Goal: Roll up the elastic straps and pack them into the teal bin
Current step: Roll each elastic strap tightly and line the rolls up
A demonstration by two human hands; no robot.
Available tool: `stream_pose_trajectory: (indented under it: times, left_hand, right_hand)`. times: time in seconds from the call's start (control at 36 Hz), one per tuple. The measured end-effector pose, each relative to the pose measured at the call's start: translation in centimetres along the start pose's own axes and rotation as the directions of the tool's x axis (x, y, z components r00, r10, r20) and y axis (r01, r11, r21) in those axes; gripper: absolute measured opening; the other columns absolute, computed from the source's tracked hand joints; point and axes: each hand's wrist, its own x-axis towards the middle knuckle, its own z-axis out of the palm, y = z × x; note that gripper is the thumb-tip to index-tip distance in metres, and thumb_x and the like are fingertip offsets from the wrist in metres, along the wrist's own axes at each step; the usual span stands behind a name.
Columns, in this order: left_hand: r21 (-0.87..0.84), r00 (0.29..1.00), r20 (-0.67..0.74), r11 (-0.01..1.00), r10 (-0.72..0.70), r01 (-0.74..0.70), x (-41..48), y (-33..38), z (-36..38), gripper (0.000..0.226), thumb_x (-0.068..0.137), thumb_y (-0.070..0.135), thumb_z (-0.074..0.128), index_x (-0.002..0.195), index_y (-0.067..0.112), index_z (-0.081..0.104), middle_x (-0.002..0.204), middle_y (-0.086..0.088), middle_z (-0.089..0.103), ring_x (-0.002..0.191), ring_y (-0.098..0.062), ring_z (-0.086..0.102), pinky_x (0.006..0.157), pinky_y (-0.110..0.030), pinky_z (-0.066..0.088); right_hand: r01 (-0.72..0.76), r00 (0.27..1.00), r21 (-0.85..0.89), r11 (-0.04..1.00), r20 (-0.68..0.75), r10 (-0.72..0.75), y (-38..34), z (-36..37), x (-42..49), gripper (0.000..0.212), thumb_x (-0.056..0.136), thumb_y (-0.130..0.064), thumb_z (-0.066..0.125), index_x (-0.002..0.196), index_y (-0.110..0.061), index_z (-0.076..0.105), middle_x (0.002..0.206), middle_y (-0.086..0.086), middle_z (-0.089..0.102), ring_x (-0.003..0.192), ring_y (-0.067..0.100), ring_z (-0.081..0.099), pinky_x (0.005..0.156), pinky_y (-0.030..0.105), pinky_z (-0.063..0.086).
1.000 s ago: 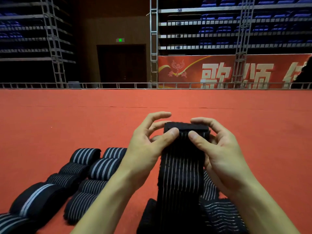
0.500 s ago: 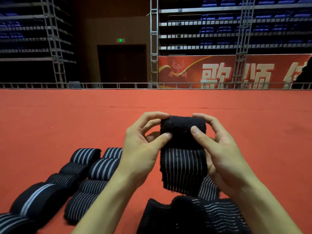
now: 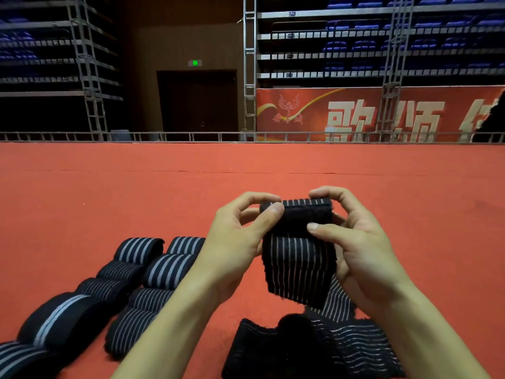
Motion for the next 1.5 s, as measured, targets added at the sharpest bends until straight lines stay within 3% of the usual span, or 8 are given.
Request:
stream_pose_trajectory:
  times: [0.22, 0.31, 0.53, 0.75, 1.03, 1.17, 1.31, 1.5]
  left_hand:
    - [0.027, 0.992, 0.011, 0.992, 0.123, -0.123, 0.1, -0.6, 0.0, 0.025, 0.089, 0.003, 0.068, 0.107, 0.020, 0.068, 0.109, -0.009, 0.070, 0.093, -0.019, 0.067, 0.088, -0.040, 0.056]
    - [0.018, 0.994, 0.013, 0.994, 0.108, -0.108, 0.2, -1.3, 0.6, 0.032, 0.083, 0.017, 0.061, 0.111, 0.032, 0.064, 0.118, -0.004, 0.065, 0.100, -0.013, 0.063, 0.089, -0.033, 0.054]
    - [0.054, 0.997, 0.050, 0.996, 0.062, -0.064, -0.1, -2.1, 1.7, 0.043, 0.082, 0.031, 0.053, 0.120, 0.050, 0.047, 0.140, 0.018, 0.046, 0.123, -0.006, 0.055, 0.104, -0.033, 0.046]
    - [0.086, 0.983, 0.176, 0.996, -0.045, 0.030, 0.4, -1.4, -0.1, 0.020, 0.100, 0.019, 0.051, 0.117, 0.028, 0.056, 0.094, 0.005, 0.064, 0.085, -0.007, 0.062, 0.071, -0.023, 0.050]
    - [0.160, 0.970, 0.161, 0.965, 0.181, -0.207, 0.0, -0.7, -0.1, 0.039, 0.089, -0.013, 0.056, 0.106, 0.023, 0.056, 0.099, 0.001, 0.061, 0.087, -0.011, 0.060, 0.079, -0.031, 0.053]
    - [0.096, 0.977, 0.169, 0.984, 0.133, -0.150, -0.1, -0.7, 0.0, 0.034, 0.079, 0.012, 0.069, 0.107, 0.030, 0.061, 0.105, 0.003, 0.066, 0.090, -0.015, 0.067, 0.082, -0.036, 0.059]
    - [-0.007, 0.986, 0.147, 0.997, -0.074, 0.076, -0.1, -0.6, 0.6, 0.039, 0.078, 0.049, 0.062, 0.113, 0.031, 0.057, 0.095, 0.004, 0.067, 0.080, -0.010, 0.067, 0.065, -0.027, 0.055]
    - [-0.040, 0.996, 0.080, 0.999, 0.032, -0.029, 0.1, -0.8, 0.5, 0.026, 0.081, 0.023, 0.063, 0.108, 0.025, 0.064, 0.090, -0.002, 0.071, 0.084, -0.015, 0.068, 0.074, -0.033, 0.057]
  right_hand:
    - [-0.045, 0.999, -0.001, 0.999, 0.000, 0.045, 0.4, -0.1, 0.1, 0.038, 0.077, -0.028, 0.064, 0.115, -0.025, 0.058, 0.096, 0.013, 0.066, 0.076, 0.018, 0.066, 0.066, 0.035, 0.055]
    - [0.007, 1.000, -0.098, 0.995, -0.013, -0.008, 1.1, 0.1, 0.1, 0.016, 0.091, -0.019, 0.060, 0.106, -0.027, 0.062, 0.090, 0.005, 0.066, 0.079, 0.017, 0.063, 0.072, 0.039, 0.053]
    - [0.067, 0.998, -0.249, 0.966, 0.021, -0.063, 1.1, 0.3, -0.3, 0.025, 0.100, -0.005, 0.047, 0.107, -0.028, 0.053, 0.072, -0.013, 0.062, 0.065, 0.005, 0.057, 0.057, 0.022, 0.049]
    - [0.067, 0.998, -0.105, 0.992, 0.026, -0.065, 1.0, 0.0, 0.0, 0.024, 0.087, -0.011, 0.060, 0.102, -0.030, 0.058, 0.081, -0.006, 0.060, 0.074, 0.014, 0.057, 0.066, 0.037, 0.052]
    - [-0.032, 0.999, 0.021, 0.999, -0.022, 0.033, 1.0, 0.5, 0.0, 0.042, 0.073, -0.033, 0.067, 0.111, -0.021, 0.058, 0.109, 0.021, 0.063, 0.091, 0.026, 0.065, 0.084, 0.047, 0.055]
    - [0.006, 0.993, -0.001, 1.000, -0.114, -0.006, 1.0, 0.1, 0.2, 0.029, 0.077, -0.023, 0.077, 0.103, -0.022, 0.065, 0.109, 0.026, 0.062, 0.097, 0.040, 0.064, 0.091, 0.065, 0.051]
    - [0.061, 0.988, -0.053, 0.997, -0.140, -0.068, 0.6, -0.2, 0.2, 0.033, 0.079, -0.012, 0.069, 0.108, -0.027, 0.068, 0.096, 0.009, 0.065, 0.087, 0.023, 0.063, 0.079, 0.045, 0.058]
    - [-0.020, 0.993, 0.055, 0.998, -0.116, 0.027, 0.6, 0.0, 0.2, 0.045, 0.071, -0.027, 0.068, 0.116, -0.024, 0.065, 0.094, 0.006, 0.065, 0.081, 0.017, 0.065, 0.076, 0.042, 0.058]
